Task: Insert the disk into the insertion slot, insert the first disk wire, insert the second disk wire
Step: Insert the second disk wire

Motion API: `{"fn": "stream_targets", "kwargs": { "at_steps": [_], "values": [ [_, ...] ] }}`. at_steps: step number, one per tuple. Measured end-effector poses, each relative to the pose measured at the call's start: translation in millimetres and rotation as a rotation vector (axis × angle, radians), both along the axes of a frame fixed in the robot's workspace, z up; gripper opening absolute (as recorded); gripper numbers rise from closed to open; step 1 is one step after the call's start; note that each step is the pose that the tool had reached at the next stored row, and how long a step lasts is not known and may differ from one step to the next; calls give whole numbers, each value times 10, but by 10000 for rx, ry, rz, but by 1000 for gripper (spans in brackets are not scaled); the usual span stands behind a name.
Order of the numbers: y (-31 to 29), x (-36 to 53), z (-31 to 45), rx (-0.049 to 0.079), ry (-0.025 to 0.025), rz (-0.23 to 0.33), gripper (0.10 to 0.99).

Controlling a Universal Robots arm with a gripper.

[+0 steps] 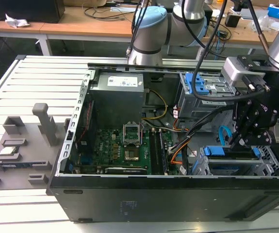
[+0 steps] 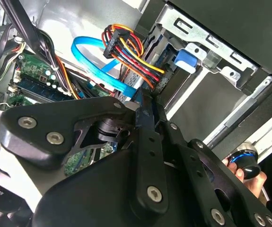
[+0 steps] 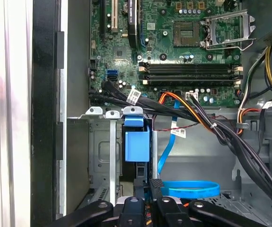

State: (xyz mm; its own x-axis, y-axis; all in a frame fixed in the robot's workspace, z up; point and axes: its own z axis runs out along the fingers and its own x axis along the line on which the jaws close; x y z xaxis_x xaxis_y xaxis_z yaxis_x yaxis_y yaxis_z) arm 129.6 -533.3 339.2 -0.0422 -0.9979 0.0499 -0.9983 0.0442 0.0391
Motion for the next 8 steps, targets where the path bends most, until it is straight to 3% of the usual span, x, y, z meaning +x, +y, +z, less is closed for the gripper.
{"fn": "stream_targets", "kwargs": {
  "at_steps": [7,8],
  "values": [
    [0,4,-5,9,-1,3,176],
    [0,4,-4,7,-1,2,239]
  ]
}}
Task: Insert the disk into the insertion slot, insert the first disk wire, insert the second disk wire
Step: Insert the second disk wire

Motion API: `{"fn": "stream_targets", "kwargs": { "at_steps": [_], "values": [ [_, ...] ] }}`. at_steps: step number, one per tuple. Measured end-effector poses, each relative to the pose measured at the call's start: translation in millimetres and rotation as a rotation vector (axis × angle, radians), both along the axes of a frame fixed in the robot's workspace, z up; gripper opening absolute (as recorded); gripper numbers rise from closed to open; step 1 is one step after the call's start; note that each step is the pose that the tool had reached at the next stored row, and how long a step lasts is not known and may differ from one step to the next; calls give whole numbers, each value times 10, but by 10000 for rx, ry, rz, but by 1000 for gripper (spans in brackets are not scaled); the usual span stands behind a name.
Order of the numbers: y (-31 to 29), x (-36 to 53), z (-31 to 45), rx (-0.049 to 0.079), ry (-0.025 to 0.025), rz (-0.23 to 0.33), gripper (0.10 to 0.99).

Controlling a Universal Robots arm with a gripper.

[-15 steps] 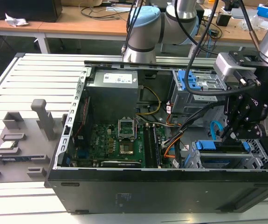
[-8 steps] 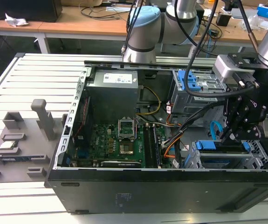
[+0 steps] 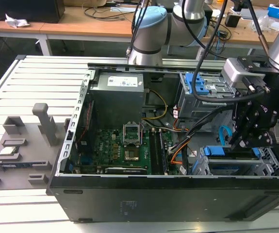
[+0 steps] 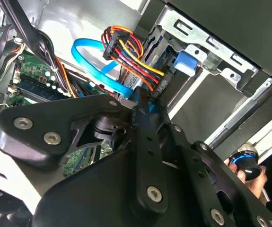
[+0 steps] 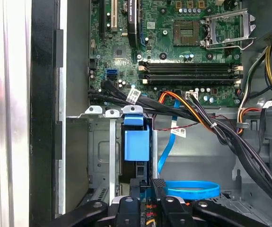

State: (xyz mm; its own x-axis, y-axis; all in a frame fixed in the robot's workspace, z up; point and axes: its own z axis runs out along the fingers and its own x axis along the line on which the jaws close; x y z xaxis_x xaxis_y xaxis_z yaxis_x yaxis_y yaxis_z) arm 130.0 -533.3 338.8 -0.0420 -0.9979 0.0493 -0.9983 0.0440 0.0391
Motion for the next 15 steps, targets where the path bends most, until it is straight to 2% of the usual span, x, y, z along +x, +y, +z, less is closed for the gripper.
{"fn": "stream_targets", "kwargs": {
  "at_steps": [3,5,7,8,9,11,13,15],
  "values": [
    [1,0,43,-4,0,-1,239],
    [12,0,144,-6,0,0,239],
    [51,0,290,-4,0,-1,239],
    [74,0,395,-5,0,-1,227],
    [82,0,437,-4,0,-1,227],
    [92,0,541,-5,0,-1,106],
    [93,0,602,-6,0,0,106],
    [92,0,616,-2,0,0,106]
  ]
}}
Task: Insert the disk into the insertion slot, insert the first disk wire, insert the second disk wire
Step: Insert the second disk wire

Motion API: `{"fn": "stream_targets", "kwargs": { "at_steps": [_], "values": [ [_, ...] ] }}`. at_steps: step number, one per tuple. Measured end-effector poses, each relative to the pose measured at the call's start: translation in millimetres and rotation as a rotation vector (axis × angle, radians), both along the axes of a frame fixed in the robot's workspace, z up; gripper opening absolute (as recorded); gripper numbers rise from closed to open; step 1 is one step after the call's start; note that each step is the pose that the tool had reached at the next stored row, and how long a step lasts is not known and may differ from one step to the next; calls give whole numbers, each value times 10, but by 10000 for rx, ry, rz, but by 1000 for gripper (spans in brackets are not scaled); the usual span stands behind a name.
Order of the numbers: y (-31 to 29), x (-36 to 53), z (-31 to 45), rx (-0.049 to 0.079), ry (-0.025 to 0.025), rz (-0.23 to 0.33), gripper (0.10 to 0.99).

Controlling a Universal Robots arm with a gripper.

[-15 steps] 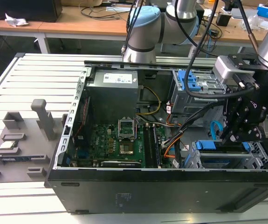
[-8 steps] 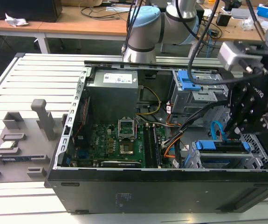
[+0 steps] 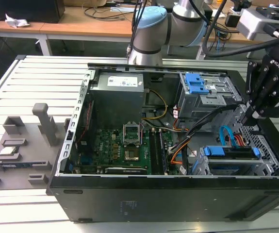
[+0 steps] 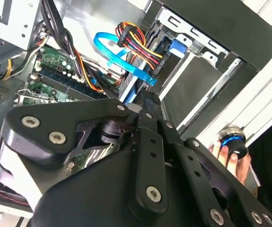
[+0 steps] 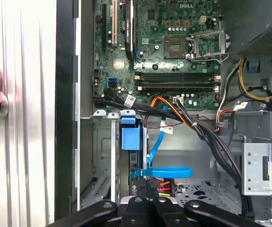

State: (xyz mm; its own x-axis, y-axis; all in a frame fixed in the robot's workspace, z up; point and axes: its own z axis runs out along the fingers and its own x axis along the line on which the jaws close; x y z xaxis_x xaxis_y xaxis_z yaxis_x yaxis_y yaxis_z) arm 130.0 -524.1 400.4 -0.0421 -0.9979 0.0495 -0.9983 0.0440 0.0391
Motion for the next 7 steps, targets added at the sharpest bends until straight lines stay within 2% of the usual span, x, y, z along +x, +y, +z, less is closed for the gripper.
{"fn": "stream_targets", "kwargs": {
  "at_steps": [7],
  "values": [
    [1,0,3,2,0,1,106]
  ]
}}
